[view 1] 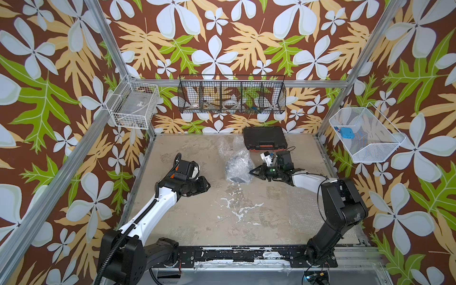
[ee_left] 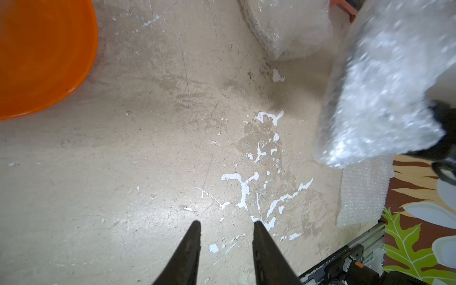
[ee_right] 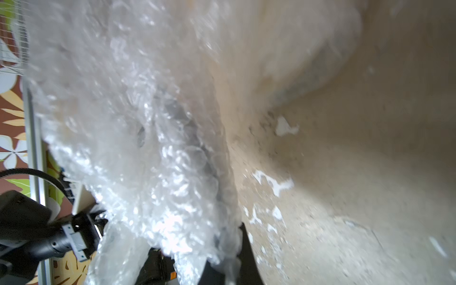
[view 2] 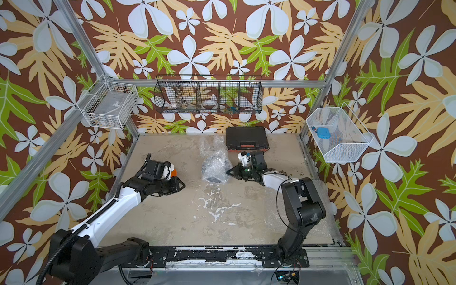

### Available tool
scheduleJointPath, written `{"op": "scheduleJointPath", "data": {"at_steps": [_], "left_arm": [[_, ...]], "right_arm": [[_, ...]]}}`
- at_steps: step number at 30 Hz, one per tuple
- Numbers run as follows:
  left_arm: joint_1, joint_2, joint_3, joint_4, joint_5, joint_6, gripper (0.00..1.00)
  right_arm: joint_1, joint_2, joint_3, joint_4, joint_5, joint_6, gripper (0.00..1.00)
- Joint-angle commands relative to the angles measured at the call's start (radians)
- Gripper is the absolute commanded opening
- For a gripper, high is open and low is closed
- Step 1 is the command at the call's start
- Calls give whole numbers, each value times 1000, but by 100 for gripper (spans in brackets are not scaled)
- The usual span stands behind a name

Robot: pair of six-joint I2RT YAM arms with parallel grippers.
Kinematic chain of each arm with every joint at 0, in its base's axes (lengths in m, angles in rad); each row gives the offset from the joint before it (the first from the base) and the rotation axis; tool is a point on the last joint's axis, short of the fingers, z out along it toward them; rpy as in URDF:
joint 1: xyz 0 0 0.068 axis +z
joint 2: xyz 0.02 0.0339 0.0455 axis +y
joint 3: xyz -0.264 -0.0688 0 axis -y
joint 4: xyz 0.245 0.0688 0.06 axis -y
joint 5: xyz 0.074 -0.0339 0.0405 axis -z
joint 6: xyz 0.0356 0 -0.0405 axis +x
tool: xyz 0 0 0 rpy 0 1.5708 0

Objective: Wrap dinner plates in bubble wrap
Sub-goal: Pick up the bubble wrap from the center of the board, then place the bubble wrap at the center of the board.

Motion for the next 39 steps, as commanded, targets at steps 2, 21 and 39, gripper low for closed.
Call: {"op": "scheduleJointPath", "data": {"at_steps": [2, 21, 39], "left_arm": [[2, -9, 10, 3, -44, 23, 38], [7, 30, -27, -15, -115, 59, 40], [36, 211, 173, -41, -83, 116, 40]], "right_arm": [[-6, 101, 234, -86, 3, 20, 0], [-10, 577, 747, -378, 141, 1, 9], [-198, -45, 128, -697, 592, -449, 53]]}}
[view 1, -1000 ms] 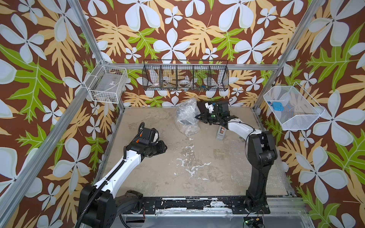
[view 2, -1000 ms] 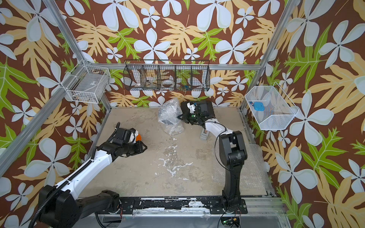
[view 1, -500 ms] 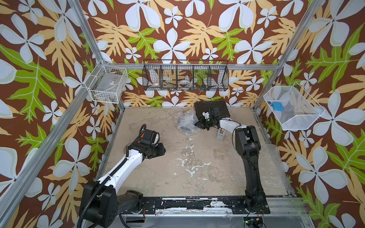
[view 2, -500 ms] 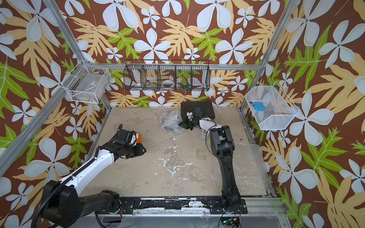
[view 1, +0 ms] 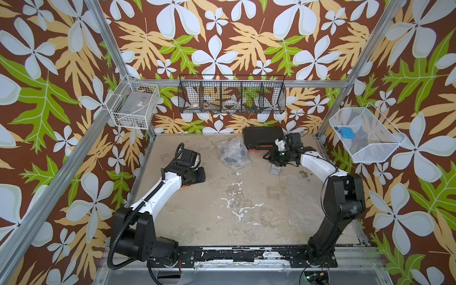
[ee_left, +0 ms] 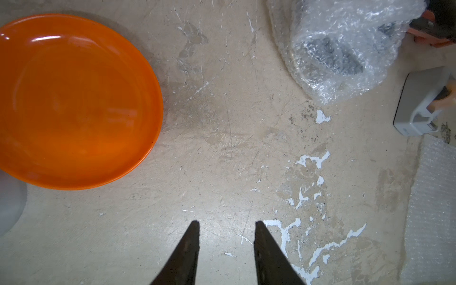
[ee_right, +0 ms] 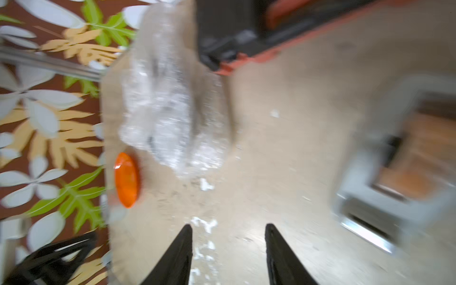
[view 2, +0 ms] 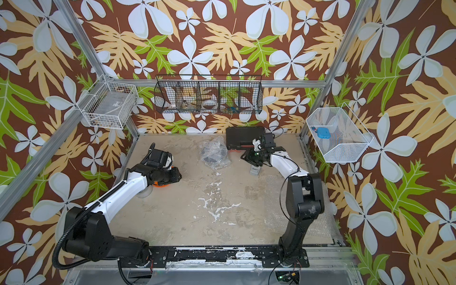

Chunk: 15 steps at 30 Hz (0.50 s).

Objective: Wrap dinner plates in bubble wrap
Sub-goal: Place the bubble wrap at the center of the board, then move the bubble wrap to the center of the board.

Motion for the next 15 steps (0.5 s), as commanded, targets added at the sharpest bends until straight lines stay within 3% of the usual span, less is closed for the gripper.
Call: {"op": "scheduleJointPath", "data": {"at_steps": [1, 5, 8, 10, 12, 15], "left_arm": [[0, -5, -15, 3, 68, -10, 40], [1, -29, -57, 4, 79, -11, 40], [0, -56, -101, 11, 89, -14, 40], [1, -67, -124, 14, 88, -12, 40], [1, -72, -136, 16, 84, -9, 40], [0, -72, -132, 14, 51, -2, 38]], "right_arm": [[-48, -72, -170, -118, 229, -167, 54], [-108, -162, -396, -45, 257, -152, 68], [-119, -142, -504, 15, 205, -142, 69], [-114, -135, -564, 60, 148, -126, 62], [-98, -156, -608, 84, 126, -107, 44], [4, -222, -643, 99, 109, -37, 20]]}}
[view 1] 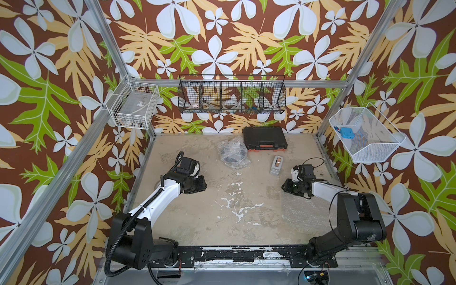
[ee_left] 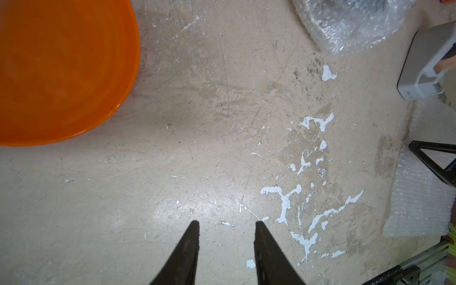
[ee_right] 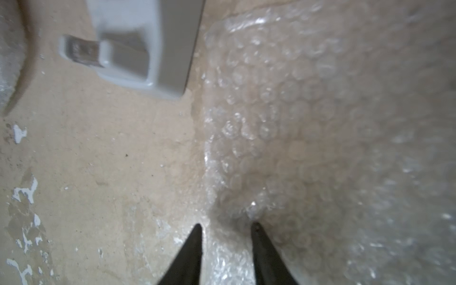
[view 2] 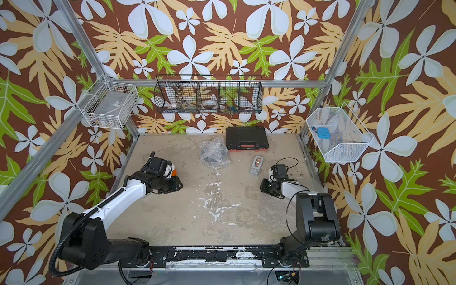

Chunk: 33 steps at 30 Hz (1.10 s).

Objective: Wrap dinner plates in bubble wrap
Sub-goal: Move the bubble wrap to the center of the board.

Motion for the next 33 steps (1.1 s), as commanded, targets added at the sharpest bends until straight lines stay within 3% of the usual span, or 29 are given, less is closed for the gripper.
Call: {"op": "scheduleJointPath", "data": {"at_steps": [1, 4, 8, 13, 15, 17, 18, 22, 26, 29, 33], "left_arm": [[1, -1, 10, 7, -42, 9, 38], [1, 16, 48, -9, -94, 27, 37], [1, 42, 77, -11, -64, 28, 36], [0, 61, 83, -9, -48, 27, 36], [1, 63, 84, -13, -41, 33, 36], [-3, 62, 82, -12, 19, 35, 36], [-15, 61, 72, 1, 47, 28, 36], [-88, 75, 26, 69, 116, -31, 36], [-156, 86, -9, 147, 148, -108, 35], [-166, 73, -19, 171, 147, -129, 35], [-166, 32, 0, 145, 79, -108, 38]], "right_arm": [[103, -33, -49, -170, -51, 111, 15], [247, -105, -54, -120, -77, 262, 9], [432, -133, -39, 36, -107, 491, 1], [628, -33, 51, 242, -95, 703, 0], [664, 24, 126, 228, -101, 680, 0], [663, 31, 198, 73, -41, 585, 3], [651, -1, 191, 18, -2, 550, 9], [532, -141, 36, -126, 20, 436, 29], [443, -316, -158, -192, -22, 405, 32], [444, -374, -290, -128, -107, 456, 31], [500, -294, -379, 116, -199, 583, 30]]}}
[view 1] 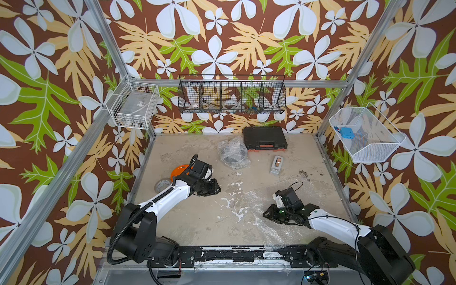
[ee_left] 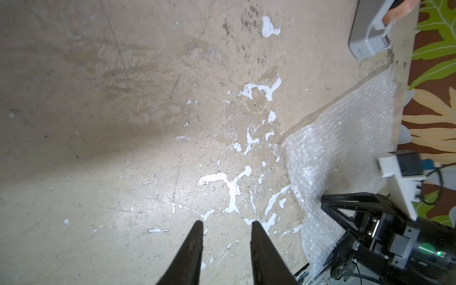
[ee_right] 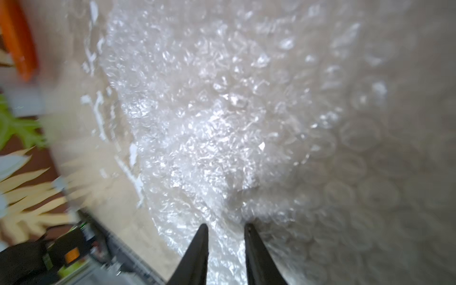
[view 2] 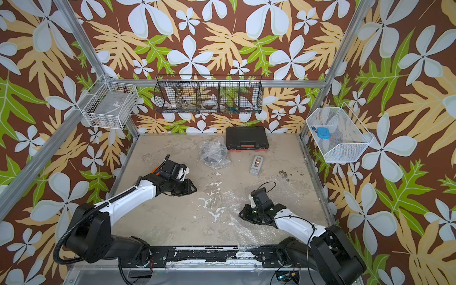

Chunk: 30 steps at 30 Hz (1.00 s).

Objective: Wrap dinner plates in bubble wrap
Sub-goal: Move the bubble wrap to the center of the board, then pick up the plate from the center of the board.

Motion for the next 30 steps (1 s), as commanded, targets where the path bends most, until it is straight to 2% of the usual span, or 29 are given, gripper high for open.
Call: {"op": "scheduleJointPath", "data": {"at_steps": [1, 6, 9, 13, 17, 20, 22, 25, 27, 30], "left_arm": [[-1, -29, 24, 1, -60, -1, 38], [-1, -85, 53, -55, -128, 23, 39], [-1, -109, 56, -76, -139, 31, 40], [-1, -132, 39, -89, -146, 36, 40], [-1, -157, 18, -92, -137, 26, 40], [-2, -182, 34, -116, -159, 24, 39], [-1, -210, 62, -131, -189, 18, 39], [-2, -242, 134, -165, -228, 18, 40], [0, -258, 190, -193, -251, 19, 40], [0, -280, 238, -224, -270, 17, 41]], "right_arm": [[55, 82, -28, 97, -48, 116, 30], [168, 269, 104, 318, -47, 263, 28], [192, 363, 192, 412, -39, 333, 27], [204, 484, 339, 451, -44, 349, 27], [205, 521, 492, 358, -49, 289, 28], [208, 493, 569, 272, -54, 206, 34], [217, 530, 631, 287, -99, 135, 40], [238, 676, 801, 293, -195, 64, 47], [256, 783, 948, 247, -187, 31, 50], [263, 935, 1139, 257, -187, 56, 53]]}}
